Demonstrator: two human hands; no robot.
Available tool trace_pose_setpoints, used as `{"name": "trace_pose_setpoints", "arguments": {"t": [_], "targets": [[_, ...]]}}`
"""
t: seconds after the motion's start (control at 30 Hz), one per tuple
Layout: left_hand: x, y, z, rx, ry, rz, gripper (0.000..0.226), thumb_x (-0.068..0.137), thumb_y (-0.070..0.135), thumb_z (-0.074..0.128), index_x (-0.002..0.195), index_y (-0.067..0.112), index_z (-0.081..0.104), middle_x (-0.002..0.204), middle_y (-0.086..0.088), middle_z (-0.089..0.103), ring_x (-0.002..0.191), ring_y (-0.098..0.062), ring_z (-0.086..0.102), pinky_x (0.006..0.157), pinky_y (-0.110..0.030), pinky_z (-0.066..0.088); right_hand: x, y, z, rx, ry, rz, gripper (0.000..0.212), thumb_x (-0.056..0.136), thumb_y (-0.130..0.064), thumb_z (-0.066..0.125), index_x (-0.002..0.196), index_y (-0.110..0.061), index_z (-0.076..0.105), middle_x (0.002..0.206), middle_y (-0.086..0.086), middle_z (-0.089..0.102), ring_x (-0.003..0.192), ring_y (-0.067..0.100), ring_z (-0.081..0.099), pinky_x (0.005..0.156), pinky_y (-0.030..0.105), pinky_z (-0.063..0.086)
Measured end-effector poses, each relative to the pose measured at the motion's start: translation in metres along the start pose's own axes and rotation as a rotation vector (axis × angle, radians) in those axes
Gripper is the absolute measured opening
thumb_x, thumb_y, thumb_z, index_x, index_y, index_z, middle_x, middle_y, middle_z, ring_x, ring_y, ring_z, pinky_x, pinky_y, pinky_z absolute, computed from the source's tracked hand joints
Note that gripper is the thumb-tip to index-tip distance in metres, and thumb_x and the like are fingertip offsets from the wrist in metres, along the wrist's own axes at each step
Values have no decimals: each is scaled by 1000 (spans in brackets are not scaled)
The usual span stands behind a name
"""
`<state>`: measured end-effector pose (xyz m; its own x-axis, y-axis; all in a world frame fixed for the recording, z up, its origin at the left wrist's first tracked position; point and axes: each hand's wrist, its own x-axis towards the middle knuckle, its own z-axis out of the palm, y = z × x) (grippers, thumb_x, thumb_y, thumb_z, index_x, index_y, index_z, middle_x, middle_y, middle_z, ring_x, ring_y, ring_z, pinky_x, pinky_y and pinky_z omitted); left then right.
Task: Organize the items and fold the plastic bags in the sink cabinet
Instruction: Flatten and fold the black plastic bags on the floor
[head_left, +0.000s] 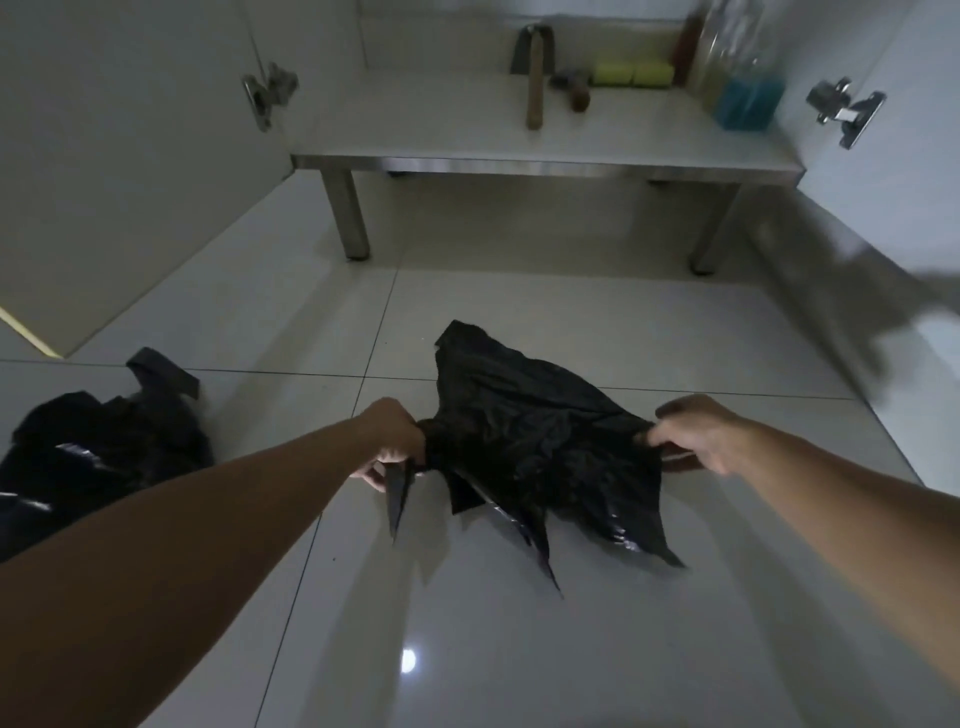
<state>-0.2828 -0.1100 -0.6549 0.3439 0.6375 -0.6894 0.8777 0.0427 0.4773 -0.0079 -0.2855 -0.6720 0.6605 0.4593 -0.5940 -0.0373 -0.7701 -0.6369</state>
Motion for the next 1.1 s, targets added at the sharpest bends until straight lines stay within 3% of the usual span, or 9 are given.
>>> {"name": "trace_pose_setpoints", "arguments": {"t": [0.27, 0.4, 0.47, 0.57, 0.67, 0.77, 0.93, 1.03, 1.1], "targets": [[-7, -33, -32, -61, -133, -46, 26, 90, 10, 61, 112, -3, 59, 90, -16, 68, 77, -27, 66, 73, -40, 57, 8, -33, -6, -463, 758, -628, 47, 85, -15, 66, 127, -4, 47, 125, 20, 54, 115, 40, 51, 92, 45, 46], [-1, -42, -14, 339, 344, 121, 43, 84, 21, 70, 119, 2, 55, 104, -14, 59, 85, -24, 60, 70, -34, 54, 0, 0, 29, -600, 392, -915, 35, 86, -16, 66, 119, -8, 57, 119, 16, 57, 110, 35, 55, 93, 40, 45], [-1, -43, -3, 657, 672, 303, 53, 81, 26, 69, 126, 6, 48, 125, -17, 49, 113, -31, 51, 95, -42, 46, -3, 16, 40, -732, 79, -826, 42, 89, -26, 66, 128, -13, 54, 128, 8, 55, 118, 29, 53, 99, 37, 45], [-9, -34, 16, 901, 884, 760, 53, 63, 13, 75, 113, 5, 59, 125, -19, 51, 114, -36, 49, 97, -46, 41, -3, 32, 48, -965, -96, -654, 73, 88, -48, 63, 150, -26, 31, 151, 0, 36, 137, 27, 38, 108, 43, 40], [-14, -30, 45, 871, 548, 839, 53, 70, 10, 70, 120, 8, 54, 123, -11, 49, 110, -26, 47, 94, -35, 42, 2, 46, 42, -1189, -106, -572, 83, 90, -56, 55, 155, -31, 10, 159, 1, 16, 143, 30, 25, 109, 47, 36], [-5, -39, 64, 768, 300, 646, 57, 81, 9, 60, 134, 11, 39, 134, -8, 41, 120, -23, 43, 102, -35, 41, -3, 45, 30, -1303, 97, -560, 69, 89, -31, 59, 149, -23, 26, 148, 7, 32, 135, 31, 35, 103, 46, 40], [10, -48, 57, 912, 169, 506, 74, 89, 20, 52, 151, 12, 13, 158, -13, 10, 142, -33, 20, 115, -50, 22, -30, 37, 46, -730, 200, -888, 31, 94, -18, 47, 120, -8, 60, 121, 10, 59, 109, 32, 57, 91, 41, 49], [17, -53, 51, 1016, 111, 445, 72, 92, 25, 47, 153, 15, 11, 161, -12, -7, 145, -34, 12, 116, -52, 20, -40, 43, 62, -799, 441, -1118, 30, 89, -26, 60, 113, -10, 65, 128, 14, 57, 115, 36, 54, 90, 48, 50], [18, -56, 48, 1022, 56, 394, 72, 94, 23, 44, 154, 22, 5, 160, -9, -13, 147, -33, 4, 117, -52, 17, -39, 46, 68, -972, 347, -1099, 36, 83, -31, 68, 114, -13, 65, 138, 14, 50, 126, 37, 47, 99, 51, 44]]}}
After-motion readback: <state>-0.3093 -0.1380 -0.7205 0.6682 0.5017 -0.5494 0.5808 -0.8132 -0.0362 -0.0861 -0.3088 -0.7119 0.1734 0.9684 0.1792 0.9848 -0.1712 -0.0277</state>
